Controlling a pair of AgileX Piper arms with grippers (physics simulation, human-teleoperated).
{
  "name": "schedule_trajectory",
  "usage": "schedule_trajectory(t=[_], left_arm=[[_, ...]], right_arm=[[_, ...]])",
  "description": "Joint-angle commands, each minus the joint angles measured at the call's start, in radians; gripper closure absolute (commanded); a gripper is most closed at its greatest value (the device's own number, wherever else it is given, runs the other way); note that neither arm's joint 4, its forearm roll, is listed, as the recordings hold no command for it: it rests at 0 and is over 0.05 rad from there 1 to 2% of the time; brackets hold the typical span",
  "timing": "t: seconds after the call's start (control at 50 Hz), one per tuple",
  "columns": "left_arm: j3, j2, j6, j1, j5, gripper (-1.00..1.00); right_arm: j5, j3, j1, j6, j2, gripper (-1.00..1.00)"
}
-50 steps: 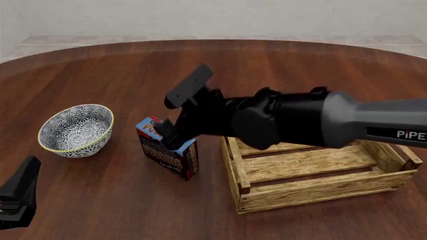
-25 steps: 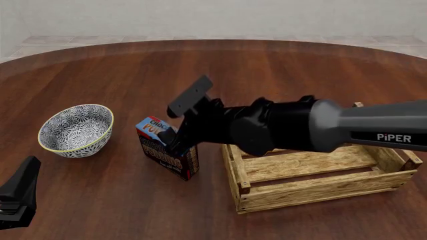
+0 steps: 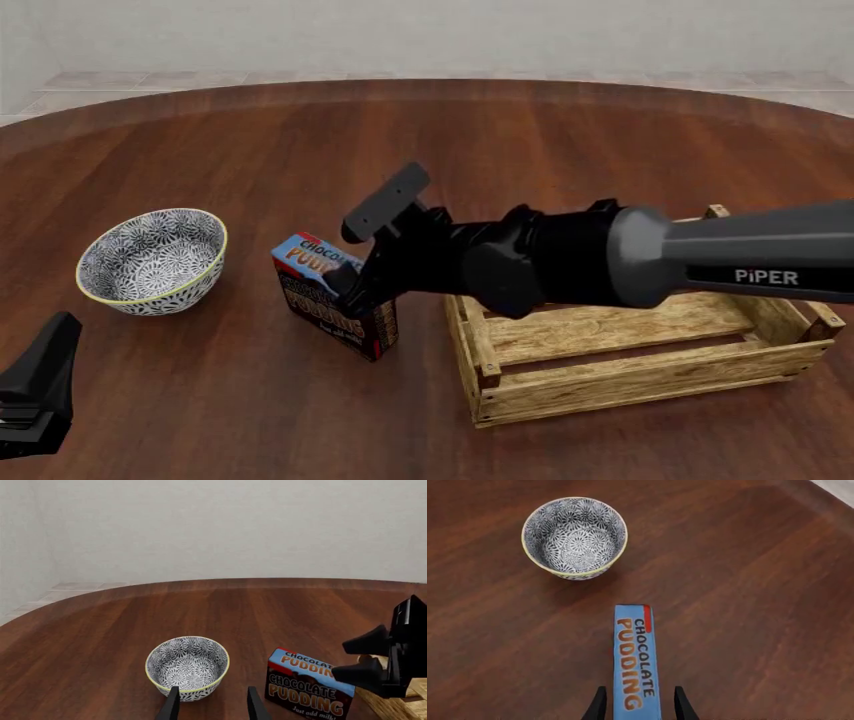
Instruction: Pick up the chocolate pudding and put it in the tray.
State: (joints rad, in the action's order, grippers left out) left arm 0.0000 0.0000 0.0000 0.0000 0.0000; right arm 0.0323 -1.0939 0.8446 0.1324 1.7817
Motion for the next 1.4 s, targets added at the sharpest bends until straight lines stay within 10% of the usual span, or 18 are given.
schedule_trajectory(t=[0.02, 1.4], left_arm=[[0.0, 0.0, 0.0, 0.0, 0.0, -1.0], [0.0, 0.0, 0.0, 0.0, 0.0, -1.0]], right_arm=[[0.005, 0.001, 0.001, -0.011, 0.013, -1.0], [0.026, -0.017, -0.002, -0.051, 0.105, -1.0]])
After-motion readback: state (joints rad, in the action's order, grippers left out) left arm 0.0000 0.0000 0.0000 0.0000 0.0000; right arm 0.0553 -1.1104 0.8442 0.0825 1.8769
